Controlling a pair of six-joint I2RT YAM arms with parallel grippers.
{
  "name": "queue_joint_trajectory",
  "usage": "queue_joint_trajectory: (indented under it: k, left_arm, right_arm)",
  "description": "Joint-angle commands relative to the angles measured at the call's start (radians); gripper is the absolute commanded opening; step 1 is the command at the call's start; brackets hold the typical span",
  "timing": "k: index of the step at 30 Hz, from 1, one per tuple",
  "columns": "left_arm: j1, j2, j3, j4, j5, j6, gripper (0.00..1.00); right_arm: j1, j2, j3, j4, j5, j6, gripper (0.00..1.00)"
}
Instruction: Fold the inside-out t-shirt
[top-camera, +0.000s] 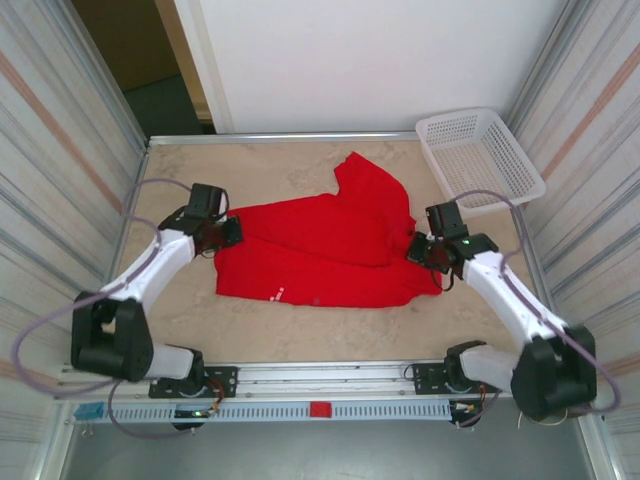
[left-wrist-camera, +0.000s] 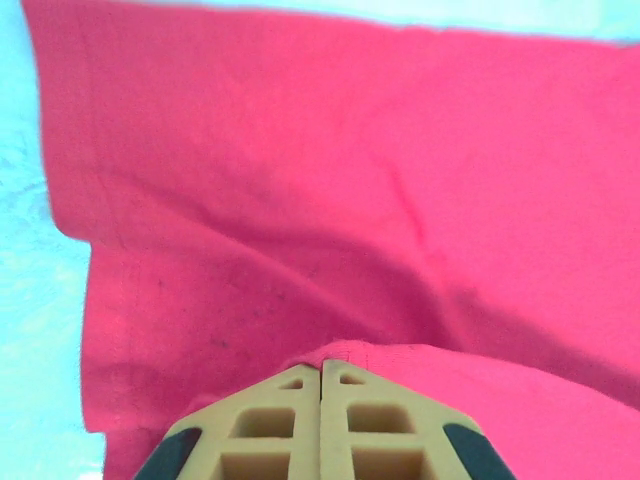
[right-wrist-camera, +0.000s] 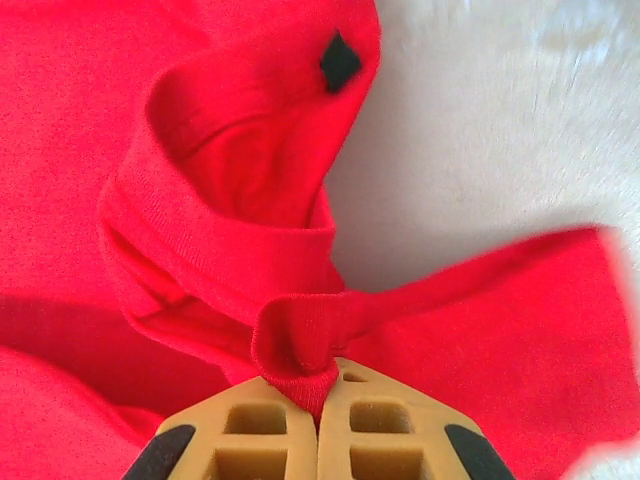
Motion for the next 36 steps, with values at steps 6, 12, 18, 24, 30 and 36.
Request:
queue_joint_trajectory:
  k: [6,12,18,24,30,36]
  left_arm:
    - [0.035,-0.304,0.055,-0.018,-0.010,-0.090,0.00]
    - [0.059,-0.413,0.212,-0.003,-0.023,-0.091,0.00]
    - [0.060,-0.434,0.393,0.070,-0.063,-0.082,0.00]
    - [0.060,-0.369,0.589,0.089,-0.075,-0.036,0.00]
    - [0.060,-0.333,0.683,0.120,-0.107,-0.018,0.00]
    - [0.072,-0.225,0.754,0.116,-0.108,0.010,0.00]
  right_arm:
    - [-0.027,-0.168,0.254,-0.143,0.020,-0.063,0.00]
    - [-0.037,-0.235,0.470,-0.113,0.018,-0.102,0.00]
    - [-0.037,-0.242,0.662,-0.020,-0.008,-0.152,0.00]
    - [-0.037,-0.189,0.817,0.032,-0.020,-0.208,0.00]
    - [-0.037,-0.158,0.951,0.095,0.006,-0.244,0.00]
    - [-0.038,-0.027,1.032,0.117,0.015,-0.278,0.00]
